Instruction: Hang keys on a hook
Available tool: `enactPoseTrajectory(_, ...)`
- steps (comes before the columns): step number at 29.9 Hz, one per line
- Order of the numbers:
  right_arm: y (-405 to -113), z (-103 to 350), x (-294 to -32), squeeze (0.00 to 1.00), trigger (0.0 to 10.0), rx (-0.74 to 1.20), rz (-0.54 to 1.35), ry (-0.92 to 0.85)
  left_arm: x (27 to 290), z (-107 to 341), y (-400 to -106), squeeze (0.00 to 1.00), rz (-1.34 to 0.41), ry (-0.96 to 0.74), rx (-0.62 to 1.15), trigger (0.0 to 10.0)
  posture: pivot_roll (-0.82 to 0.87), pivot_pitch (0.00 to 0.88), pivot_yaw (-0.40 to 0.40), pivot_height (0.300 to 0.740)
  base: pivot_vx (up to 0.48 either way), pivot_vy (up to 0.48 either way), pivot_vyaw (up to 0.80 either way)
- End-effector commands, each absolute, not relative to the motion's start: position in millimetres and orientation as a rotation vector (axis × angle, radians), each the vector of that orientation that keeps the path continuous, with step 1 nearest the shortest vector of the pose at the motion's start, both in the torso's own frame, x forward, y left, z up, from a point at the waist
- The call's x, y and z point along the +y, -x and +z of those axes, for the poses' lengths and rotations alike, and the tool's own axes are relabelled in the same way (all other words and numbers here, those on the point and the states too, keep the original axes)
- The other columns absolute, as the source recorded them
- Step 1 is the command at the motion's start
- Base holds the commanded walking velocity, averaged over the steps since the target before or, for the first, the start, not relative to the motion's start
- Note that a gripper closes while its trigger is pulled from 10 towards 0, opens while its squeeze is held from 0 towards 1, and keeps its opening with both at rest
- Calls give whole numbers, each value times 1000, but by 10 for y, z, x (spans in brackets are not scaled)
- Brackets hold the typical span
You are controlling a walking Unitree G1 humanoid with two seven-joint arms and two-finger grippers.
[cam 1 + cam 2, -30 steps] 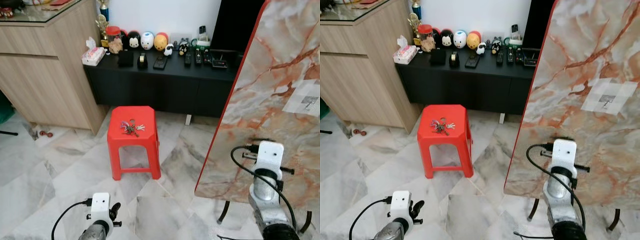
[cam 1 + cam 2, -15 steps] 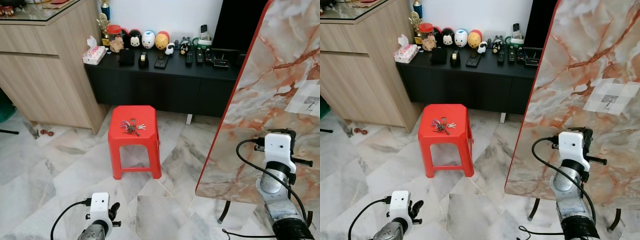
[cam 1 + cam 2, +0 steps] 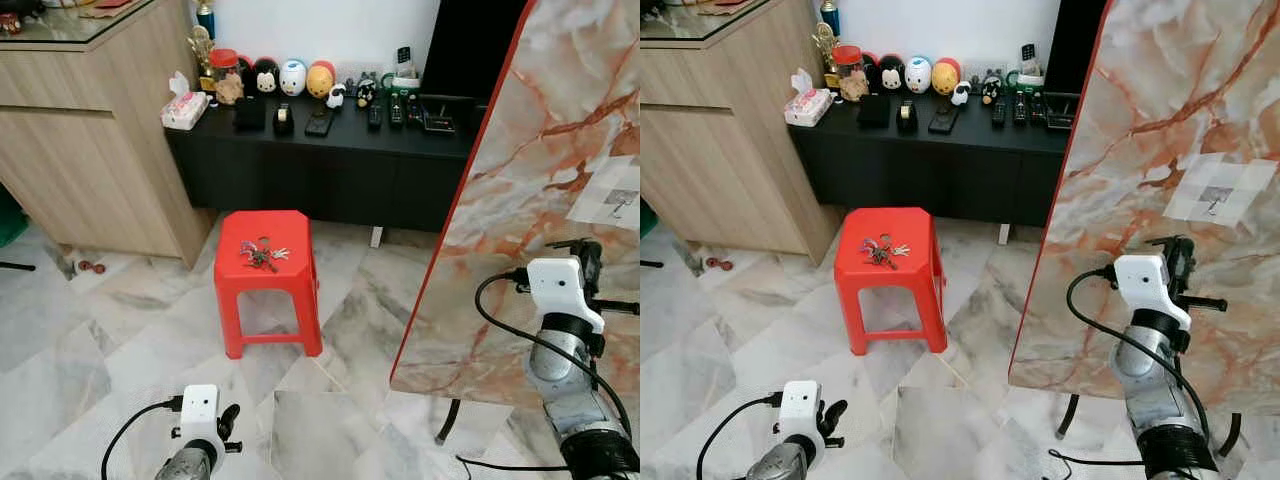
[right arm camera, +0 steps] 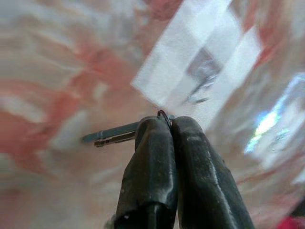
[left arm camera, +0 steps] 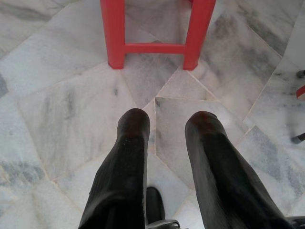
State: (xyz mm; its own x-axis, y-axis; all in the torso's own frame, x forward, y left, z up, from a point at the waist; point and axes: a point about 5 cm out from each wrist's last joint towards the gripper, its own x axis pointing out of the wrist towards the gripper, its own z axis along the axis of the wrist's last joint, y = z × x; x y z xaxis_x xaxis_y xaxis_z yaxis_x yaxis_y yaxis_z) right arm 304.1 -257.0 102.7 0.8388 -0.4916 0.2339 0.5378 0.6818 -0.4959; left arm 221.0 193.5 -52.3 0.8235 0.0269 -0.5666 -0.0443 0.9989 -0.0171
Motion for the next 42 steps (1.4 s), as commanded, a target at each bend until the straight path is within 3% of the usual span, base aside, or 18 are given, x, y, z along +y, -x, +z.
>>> enactPoseTrajectory(1, -3051, 964, -2490, 0, 10000, -29, -505, 445, 1976, -541, -2179, 0, 41, 23, 618, 10000, -73, 54, -32, 740, 0, 0, 0)
enactPoseTrajectory(8, -2851, 630, -2239, 0, 10000, 224, -177, 405, 2128, -483, -2195, 0, 45, -6, 582, 10000, -80, 45, -32, 740, 0, 0, 0)
enactPoseTrajectory(13, -2643, 425, -2028, 0, 10000, 421, 222, 356, 2205, -308, -2351, 0, -24, -33, 478, 10000, -98, 38, -30, 740, 0, 0, 0)
enactPoseTrajectory(15, -2639, 456, -1958, 0, 10000, 446, 326, 301, 2182, -216, -2437, 0, -106, -42, 434, 10000, -98, 38, -30, 740, 0, 0, 0)
enactPoseTrajectory(16, -2702, 533, -1907, 0, 10000, 429, 417, 314, 2108, -108, -2523, 0, -261, -88, 396, 10000, -92, 36, -34, 740, 0, 0, 0)
enactPoseTrajectory(25, -3104, 1002, -1661, 0, 10000, 342, 538, 157, 1877, 427, -2831, 0, -583, -49, 247, 10000, -60, 44, -52, 740, 0, 0, 0)
enactPoseTrajectory(34, -3097, 1275, -1510, 0, 10000, 278, 665, 217, 1560, 869, -2870, 0, -825, -63, 152, 10000, -66, 53, -57, 740, 0, 0, 0)
enactPoseTrajectory(38, -3106, 1392, -1384, 0, 10000, 259, 707, 233, 1410, 980, -2732, 0, -998, -87, 197, 10000, -71, 53, -57, 740, 0, 0, 0)
enactPoseTrajectory(42, -3115, 1467, -1282, 0, 10000, 249, 711, 215, 1340, 1076, -2676, 0, -1052, -113, 203, 10000, -63, 52, -56, 740, 0, 0, 0)
